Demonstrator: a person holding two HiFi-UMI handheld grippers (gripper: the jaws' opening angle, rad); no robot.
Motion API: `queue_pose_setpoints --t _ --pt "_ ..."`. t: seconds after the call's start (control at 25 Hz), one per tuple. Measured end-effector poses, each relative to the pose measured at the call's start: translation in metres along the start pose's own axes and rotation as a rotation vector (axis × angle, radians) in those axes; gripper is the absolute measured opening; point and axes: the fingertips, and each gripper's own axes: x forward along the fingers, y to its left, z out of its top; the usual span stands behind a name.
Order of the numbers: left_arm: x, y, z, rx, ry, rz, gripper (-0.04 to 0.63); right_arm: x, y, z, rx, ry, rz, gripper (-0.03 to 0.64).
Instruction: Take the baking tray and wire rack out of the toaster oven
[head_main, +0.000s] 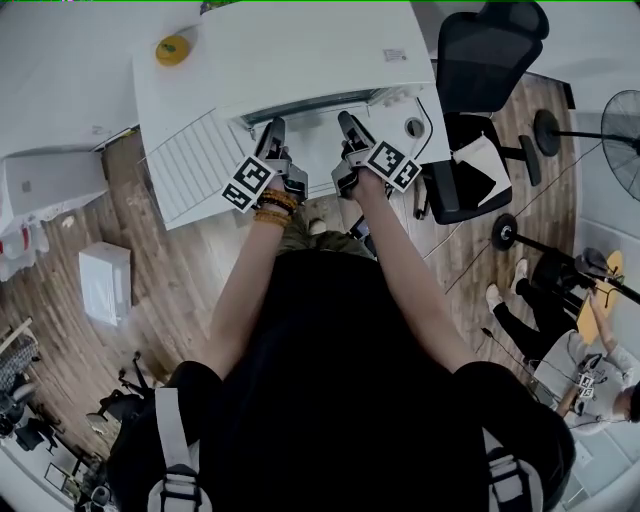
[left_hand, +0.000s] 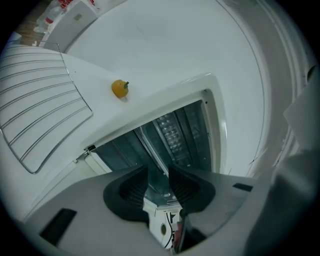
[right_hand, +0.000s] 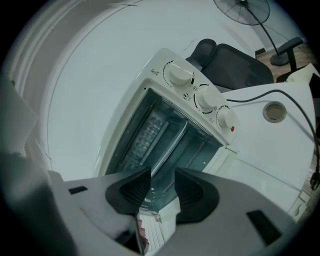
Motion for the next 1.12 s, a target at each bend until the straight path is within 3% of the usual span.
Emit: queue_pose_setpoints --t 0.32,0.64,1.12 --pt "0.019 -0.004 0.009 -0.012 -0.001 -0.007 0.114 0.022 -0.002 0.019 0.067 -0.034 0.004 0.15" --pt "0.034 0.002 0.02 -0.021 -0.044 0.043 0.126 0.05 -0.001 0.025 0.172 -0.025 0.07 0.175" --pt "0.052 0.011 0.015 -0.06 -0.044 0.099 0.126 0.077 -0.009 0.042 0.245 -0.051 0.089 0.157"
